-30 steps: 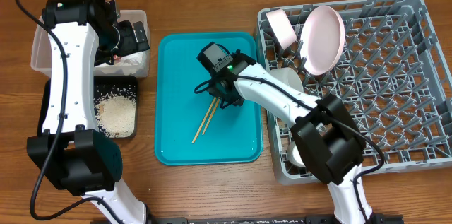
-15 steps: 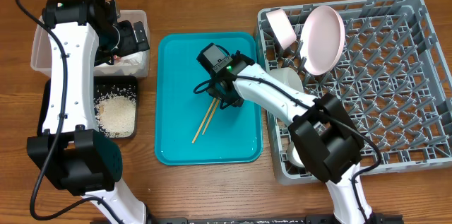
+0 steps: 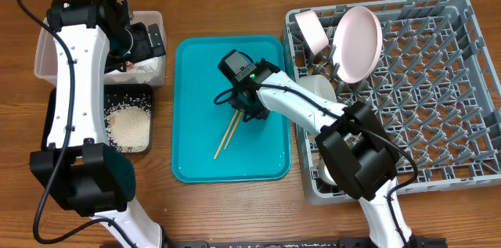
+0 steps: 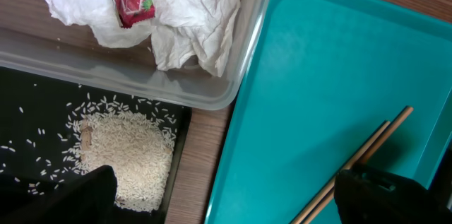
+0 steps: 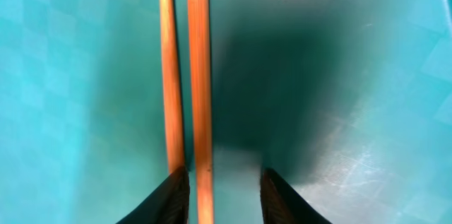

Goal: Sort waste into correct bins and load items into the dishwasher

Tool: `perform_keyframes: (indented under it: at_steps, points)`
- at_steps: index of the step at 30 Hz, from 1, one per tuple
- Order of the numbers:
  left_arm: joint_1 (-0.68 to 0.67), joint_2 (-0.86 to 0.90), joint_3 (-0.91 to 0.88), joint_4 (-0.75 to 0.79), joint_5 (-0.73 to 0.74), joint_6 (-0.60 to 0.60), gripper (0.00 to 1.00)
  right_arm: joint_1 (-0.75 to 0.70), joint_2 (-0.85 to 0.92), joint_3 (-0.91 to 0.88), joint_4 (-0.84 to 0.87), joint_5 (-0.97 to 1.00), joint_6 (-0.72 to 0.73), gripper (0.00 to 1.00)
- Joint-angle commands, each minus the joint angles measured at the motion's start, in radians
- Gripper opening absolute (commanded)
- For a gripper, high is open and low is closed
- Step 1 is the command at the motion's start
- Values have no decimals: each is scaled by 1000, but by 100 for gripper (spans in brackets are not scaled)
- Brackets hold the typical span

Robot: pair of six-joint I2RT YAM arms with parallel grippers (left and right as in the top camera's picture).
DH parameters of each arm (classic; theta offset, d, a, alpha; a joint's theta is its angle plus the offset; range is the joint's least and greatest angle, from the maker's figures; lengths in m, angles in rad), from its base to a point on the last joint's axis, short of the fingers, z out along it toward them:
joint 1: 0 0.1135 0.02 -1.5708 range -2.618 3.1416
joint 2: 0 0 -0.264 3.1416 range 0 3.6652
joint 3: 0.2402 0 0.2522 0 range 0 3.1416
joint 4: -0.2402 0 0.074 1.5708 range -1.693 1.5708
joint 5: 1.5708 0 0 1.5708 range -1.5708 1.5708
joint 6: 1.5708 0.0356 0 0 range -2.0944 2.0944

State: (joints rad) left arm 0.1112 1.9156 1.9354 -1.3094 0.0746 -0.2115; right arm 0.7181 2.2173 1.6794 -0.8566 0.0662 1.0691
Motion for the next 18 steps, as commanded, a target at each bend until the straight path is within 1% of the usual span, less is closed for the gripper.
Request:
perform_keyframes:
  at_steps: [1, 2, 6, 8, 10, 15, 18]
  points:
    - [0, 1, 21, 2, 3, -6, 100, 8, 18, -14, 14, 0, 5, 31]
    - [0, 1, 21, 2, 3, -6, 100, 8, 18, -16, 19, 0, 5, 30]
    - [0, 1, 21, 2, 3, -6, 100, 10, 20, -18, 24, 12, 5, 18]
    - [0, 1, 21, 2, 3, -6, 100, 14, 27, -18, 25, 22, 5, 8]
    - [0, 1, 21, 2, 3, -6, 100, 19, 38, -18, 26, 22, 5, 4]
    - [0, 1, 21, 2, 3, -6, 100, 14, 43, -8, 11, 10, 4, 4]
    - [0, 2, 21, 2, 3, -6, 100, 10, 36, 35, -39, 11, -10, 4]
